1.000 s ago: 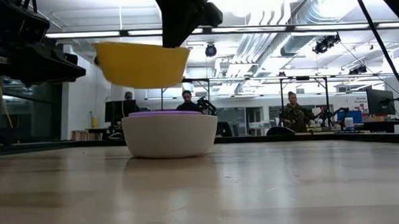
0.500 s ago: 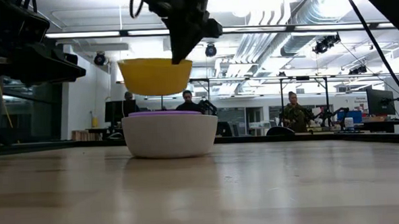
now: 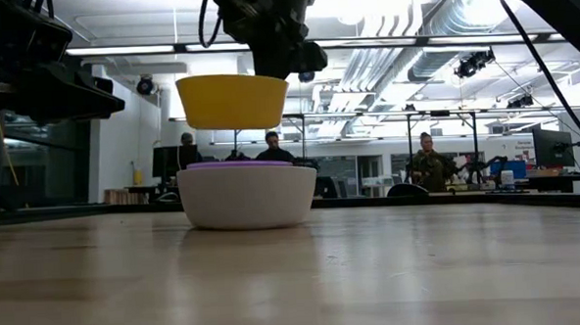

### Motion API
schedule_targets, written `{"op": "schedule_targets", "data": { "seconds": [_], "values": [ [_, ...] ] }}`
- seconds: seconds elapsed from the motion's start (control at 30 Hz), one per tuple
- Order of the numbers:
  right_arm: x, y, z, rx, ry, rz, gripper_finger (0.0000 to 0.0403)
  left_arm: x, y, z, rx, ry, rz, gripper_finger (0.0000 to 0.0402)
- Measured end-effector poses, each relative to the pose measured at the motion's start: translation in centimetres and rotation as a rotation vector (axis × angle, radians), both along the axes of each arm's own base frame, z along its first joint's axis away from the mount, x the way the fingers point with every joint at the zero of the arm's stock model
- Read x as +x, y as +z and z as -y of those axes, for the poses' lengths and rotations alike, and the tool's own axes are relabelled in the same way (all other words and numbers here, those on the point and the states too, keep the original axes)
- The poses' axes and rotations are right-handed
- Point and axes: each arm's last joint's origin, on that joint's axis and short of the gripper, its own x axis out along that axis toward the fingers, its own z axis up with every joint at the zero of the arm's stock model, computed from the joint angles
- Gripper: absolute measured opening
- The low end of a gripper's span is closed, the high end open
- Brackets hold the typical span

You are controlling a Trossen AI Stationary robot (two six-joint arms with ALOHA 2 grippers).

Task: Nest bowls inside each other
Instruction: Stack the yellow bowl on the purple bowl

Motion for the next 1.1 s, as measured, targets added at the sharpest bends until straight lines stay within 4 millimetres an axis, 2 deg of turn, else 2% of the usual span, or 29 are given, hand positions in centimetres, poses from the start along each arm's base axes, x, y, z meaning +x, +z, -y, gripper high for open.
{"op": "schedule_targets", "data": {
  "seconds": [0.33,0.87,1.1],
  "values": [
    [0.1,-0.4,1.6,-0.001,-0.011,-0.003,0.0004,0.0,0.0,0.0,0.0,0.0,0.0,0.0051],
    [0.2,-1.9,1.7,-0.002,-0.007,-0.035,0.0004,0.0,0.0,0.0,0.0,0.0,0.0,0.0051],
    [0.4,-2.0,1.7,-0.004,-0.006,-0.024,0.0004,0.0,0.0,0.0,0.0,0.0,0.0,0.0051]
  ]
}}
